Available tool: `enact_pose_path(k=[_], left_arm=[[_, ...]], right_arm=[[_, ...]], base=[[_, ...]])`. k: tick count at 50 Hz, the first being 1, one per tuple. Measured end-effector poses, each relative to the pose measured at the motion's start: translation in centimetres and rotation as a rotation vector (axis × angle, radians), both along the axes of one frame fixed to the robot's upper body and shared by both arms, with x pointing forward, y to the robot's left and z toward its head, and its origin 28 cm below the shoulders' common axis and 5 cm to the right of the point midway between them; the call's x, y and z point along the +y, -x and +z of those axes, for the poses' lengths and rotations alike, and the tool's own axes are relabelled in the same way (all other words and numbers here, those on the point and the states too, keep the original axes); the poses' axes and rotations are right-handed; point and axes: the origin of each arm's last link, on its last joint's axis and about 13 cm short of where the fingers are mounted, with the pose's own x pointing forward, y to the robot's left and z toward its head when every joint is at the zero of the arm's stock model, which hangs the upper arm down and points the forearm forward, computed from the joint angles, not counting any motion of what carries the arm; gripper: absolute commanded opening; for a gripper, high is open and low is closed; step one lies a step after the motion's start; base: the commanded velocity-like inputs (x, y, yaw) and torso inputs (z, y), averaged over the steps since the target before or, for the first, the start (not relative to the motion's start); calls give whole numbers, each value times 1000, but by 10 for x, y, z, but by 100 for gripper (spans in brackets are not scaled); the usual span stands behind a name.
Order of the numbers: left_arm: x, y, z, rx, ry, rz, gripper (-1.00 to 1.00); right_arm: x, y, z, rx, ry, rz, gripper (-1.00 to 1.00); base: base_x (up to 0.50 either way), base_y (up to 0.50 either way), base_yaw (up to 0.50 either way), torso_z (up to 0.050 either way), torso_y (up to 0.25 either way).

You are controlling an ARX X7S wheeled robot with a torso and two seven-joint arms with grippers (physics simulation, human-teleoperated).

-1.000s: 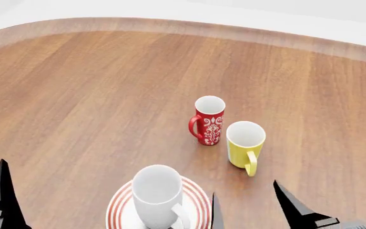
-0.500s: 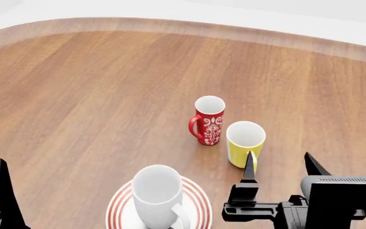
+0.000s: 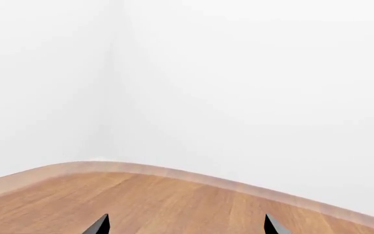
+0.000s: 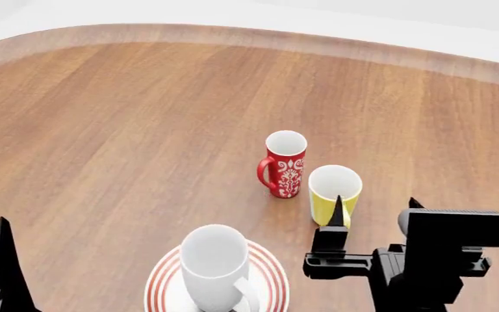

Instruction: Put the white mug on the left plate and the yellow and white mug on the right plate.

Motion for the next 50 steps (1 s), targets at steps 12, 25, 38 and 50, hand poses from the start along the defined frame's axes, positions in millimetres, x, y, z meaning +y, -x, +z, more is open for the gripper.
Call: enact_pose_path(k=[12, 25, 38, 50], left_arm=[[-2, 2, 0, -9, -10, -2, 100], [-4, 6, 2, -28, -16, -8, 100], [-4, 8, 3, -31, -17, -7, 100], [-4, 9, 4, -40, -25, -6, 100]], right_arm=[[-1, -51, 15, 28, -15, 17, 100], [-3, -110, 32, 59, -12, 3, 100], [-4, -139, 41, 103, -12, -16, 100], [-1, -144, 43, 124, -4, -13, 100]], base=[[0, 0, 0, 0, 0], [0, 0, 0, 0, -38], [0, 0, 0, 0, -85], [0, 0, 0, 0, -231]])
